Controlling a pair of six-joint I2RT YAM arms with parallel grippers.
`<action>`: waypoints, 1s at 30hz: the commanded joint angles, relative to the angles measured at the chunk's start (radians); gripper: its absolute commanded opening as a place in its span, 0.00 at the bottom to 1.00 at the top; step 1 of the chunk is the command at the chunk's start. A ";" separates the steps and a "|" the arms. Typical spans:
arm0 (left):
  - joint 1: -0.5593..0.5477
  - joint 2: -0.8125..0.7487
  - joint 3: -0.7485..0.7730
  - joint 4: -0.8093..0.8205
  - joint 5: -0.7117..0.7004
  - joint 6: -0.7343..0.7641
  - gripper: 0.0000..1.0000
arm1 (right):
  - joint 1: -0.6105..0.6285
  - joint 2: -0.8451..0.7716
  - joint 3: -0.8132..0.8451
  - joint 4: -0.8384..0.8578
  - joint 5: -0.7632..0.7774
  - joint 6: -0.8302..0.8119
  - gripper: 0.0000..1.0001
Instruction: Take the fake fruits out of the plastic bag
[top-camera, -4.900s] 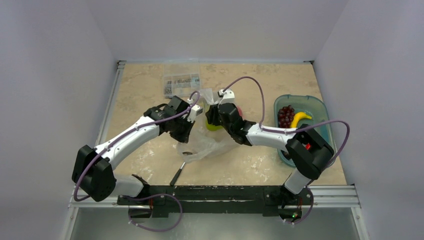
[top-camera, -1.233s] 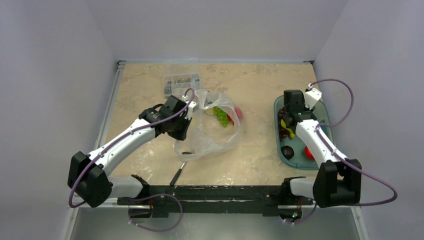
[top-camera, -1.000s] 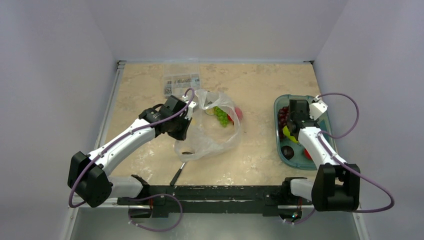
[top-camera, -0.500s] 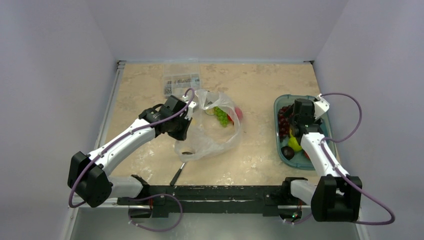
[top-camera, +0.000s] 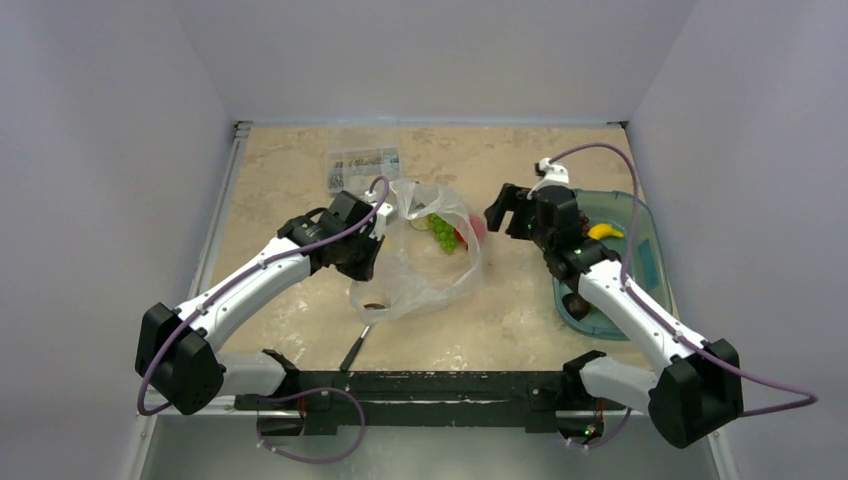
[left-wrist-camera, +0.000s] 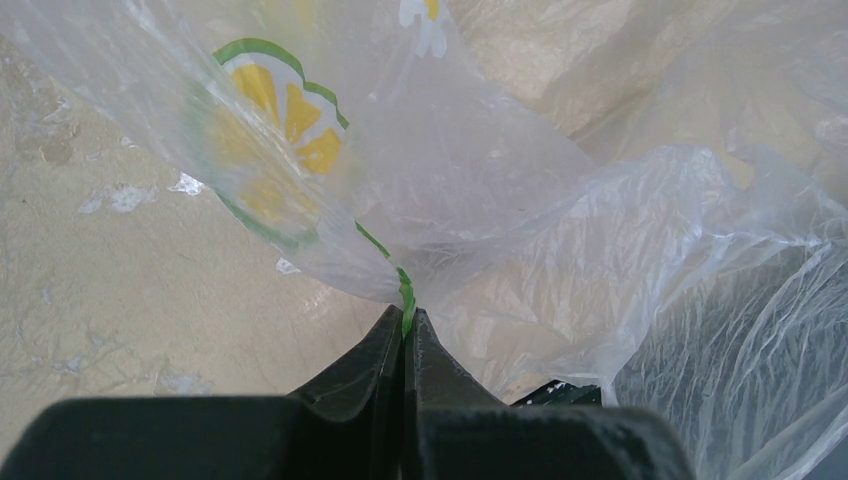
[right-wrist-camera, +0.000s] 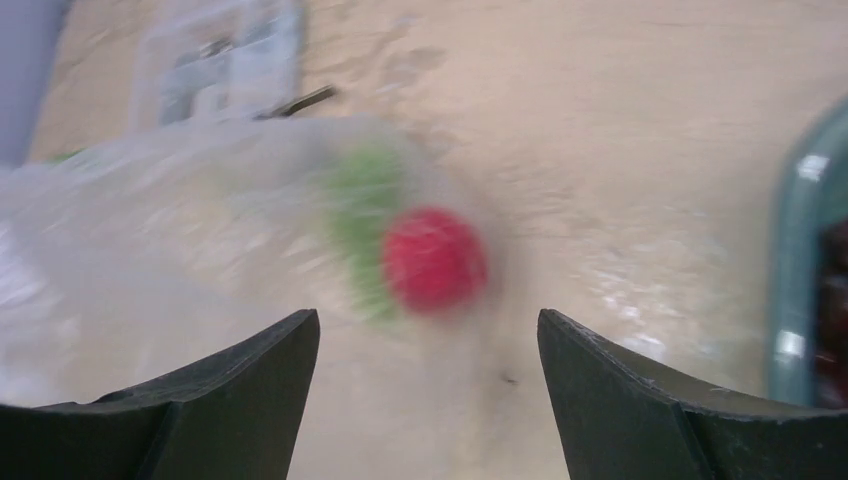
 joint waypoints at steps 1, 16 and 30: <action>-0.004 -0.013 0.030 0.006 0.009 0.009 0.00 | 0.114 -0.014 0.042 0.130 -0.131 -0.058 0.76; -0.004 -0.018 0.034 0.011 0.023 0.009 0.00 | 0.193 -0.237 -0.010 0.188 -0.493 -0.121 0.62; -0.003 -0.037 0.022 0.029 0.003 0.013 0.00 | 0.569 0.199 -0.021 0.553 0.142 -0.051 0.44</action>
